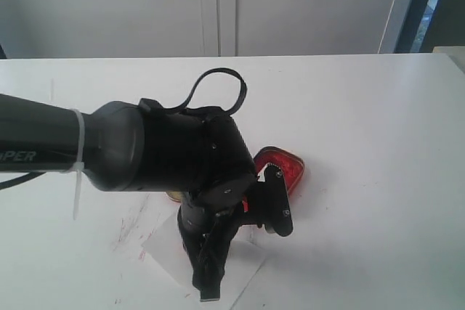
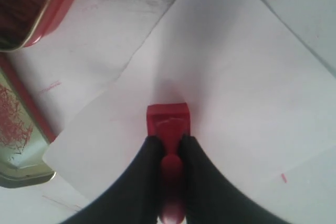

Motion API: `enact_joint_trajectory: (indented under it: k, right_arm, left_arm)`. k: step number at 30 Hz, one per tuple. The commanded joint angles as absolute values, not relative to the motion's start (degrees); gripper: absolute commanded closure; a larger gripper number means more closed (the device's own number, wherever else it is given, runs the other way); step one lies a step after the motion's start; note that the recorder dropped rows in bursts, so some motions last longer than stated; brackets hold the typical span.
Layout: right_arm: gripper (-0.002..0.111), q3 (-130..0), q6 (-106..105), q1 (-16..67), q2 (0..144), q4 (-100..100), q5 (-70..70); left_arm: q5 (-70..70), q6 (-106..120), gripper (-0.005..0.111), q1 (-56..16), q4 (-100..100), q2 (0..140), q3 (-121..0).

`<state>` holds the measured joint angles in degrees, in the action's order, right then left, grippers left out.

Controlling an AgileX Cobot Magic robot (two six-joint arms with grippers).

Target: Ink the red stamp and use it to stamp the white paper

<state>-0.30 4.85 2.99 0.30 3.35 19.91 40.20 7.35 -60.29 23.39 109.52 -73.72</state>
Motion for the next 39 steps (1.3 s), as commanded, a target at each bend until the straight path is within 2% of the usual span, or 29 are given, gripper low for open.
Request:
enact_joint_trajectory:
  k: [1,18,27,39]
  right_arm:
    - [0.108,0.0,4.9,2.8,0.0,3.0,19.5]
    - [0.108,0.0,4.9,2.8,0.0,3.0,19.5]
    - [0.108,0.0,4.9,2.8,0.0,3.0,19.5]
    - [0.108,0.0,4.9,2.8,0.0,3.0,19.5]
  left_arm:
    - [41.4,5.8,0.107,-61.1,24.0,109.6,-73.4]
    - [37.4,0.0,0.107,-59.3,12.5,107.3,-77.4]
    - [37.1,5.8,0.107,-53.5,0.0,107.3,-77.4]
    - [36.6,12.0,0.107,-52.6,-7.7,107.6,-75.8]
